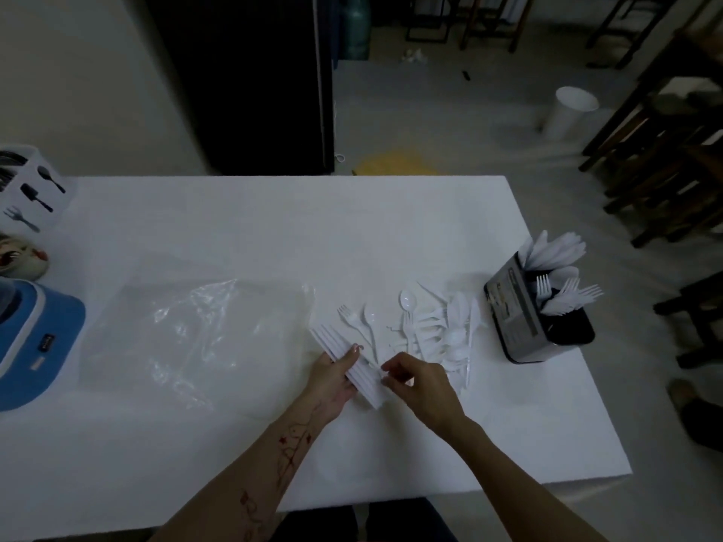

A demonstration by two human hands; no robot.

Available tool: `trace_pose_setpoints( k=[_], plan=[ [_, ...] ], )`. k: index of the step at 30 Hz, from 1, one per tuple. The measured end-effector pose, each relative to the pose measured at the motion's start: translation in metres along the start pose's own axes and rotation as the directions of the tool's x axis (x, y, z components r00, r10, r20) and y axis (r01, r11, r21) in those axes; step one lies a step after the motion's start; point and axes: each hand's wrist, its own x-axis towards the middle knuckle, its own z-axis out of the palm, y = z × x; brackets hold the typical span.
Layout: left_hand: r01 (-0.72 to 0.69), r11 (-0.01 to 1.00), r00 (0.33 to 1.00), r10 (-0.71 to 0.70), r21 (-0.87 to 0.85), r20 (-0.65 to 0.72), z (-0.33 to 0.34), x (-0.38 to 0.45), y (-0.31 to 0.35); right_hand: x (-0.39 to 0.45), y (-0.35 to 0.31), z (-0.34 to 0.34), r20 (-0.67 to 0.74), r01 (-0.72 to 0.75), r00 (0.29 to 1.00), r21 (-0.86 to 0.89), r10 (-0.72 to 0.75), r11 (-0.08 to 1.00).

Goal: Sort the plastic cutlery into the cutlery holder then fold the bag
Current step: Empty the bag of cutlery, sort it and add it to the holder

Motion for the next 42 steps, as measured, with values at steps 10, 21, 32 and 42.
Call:
trace_pose_setpoints(
  k=[10, 21, 32, 42],
  plan=[
    [-0.072, 0.975, 0.996, 0.058, 0.21, 0.073, 0.051, 0.009, 0.007, -0.015, -0.003, -0.043, -0.114, -0.059, 0.992, -0.019, 0.056, 0.998],
    [-0.597, 0.672, 0.802, 0.507, 0.438, 0.316, 0.229, 0.031, 0.056, 0.047, 0.019, -0.227, -0.439, -0.027, 0.894, 0.155, 0.094, 0.988],
    [-0.624, 0.652, 0.756, 0.643, 0.43, 0.122, 0.316, 0.067, 0.04, 0.11, 0.062, -0.299, -0.158, -0.087, 0.985, -0.119, 0.068, 0.989],
    [-0.631, 0.663, 0.76, 0.633, 0.403, 0.149, 0.336, 0.082, 0.011, 0.113, 0.077, -0.313, -0.115, -0.029, 0.992, 0.105, 0.041, 0.994]
  ],
)
